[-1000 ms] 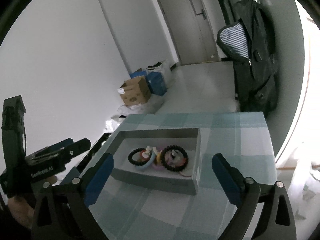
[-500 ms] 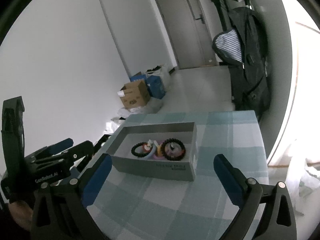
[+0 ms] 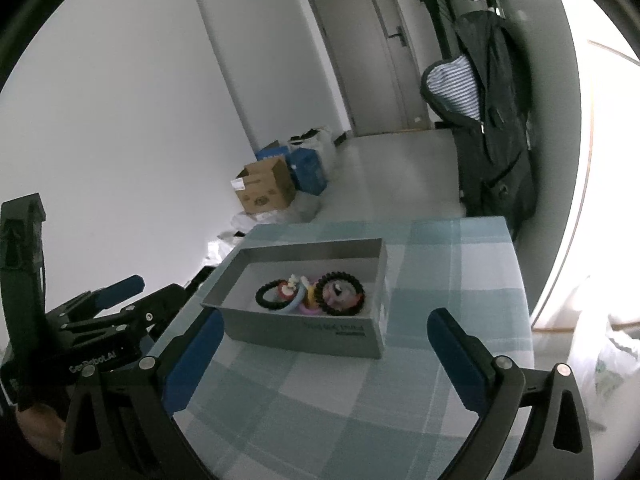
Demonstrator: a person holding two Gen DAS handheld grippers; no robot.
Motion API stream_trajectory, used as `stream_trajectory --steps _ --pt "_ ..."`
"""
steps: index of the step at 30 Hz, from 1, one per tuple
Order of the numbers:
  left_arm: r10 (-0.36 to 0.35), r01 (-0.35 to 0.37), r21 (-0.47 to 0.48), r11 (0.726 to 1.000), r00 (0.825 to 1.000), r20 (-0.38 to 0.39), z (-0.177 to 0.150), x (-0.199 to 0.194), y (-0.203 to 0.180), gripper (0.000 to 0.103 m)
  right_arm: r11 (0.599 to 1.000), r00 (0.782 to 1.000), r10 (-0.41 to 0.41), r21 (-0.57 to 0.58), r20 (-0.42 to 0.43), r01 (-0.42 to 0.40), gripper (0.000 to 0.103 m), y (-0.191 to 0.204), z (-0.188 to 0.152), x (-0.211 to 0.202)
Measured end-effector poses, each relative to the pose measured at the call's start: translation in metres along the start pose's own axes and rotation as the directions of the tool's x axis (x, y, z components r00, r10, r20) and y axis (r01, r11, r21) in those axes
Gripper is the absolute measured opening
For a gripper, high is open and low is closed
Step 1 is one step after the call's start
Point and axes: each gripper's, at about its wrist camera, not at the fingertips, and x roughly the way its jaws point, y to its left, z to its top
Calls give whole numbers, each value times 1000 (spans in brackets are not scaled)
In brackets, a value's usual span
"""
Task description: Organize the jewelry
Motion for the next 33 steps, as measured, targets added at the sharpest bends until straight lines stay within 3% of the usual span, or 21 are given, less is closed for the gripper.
stream_trajectory --steps 33 --pt "-17 16 -11 1000 999 -29 2 14 -2 82 1000 1000 7 -4 -25 -7 103 2 -2 13"
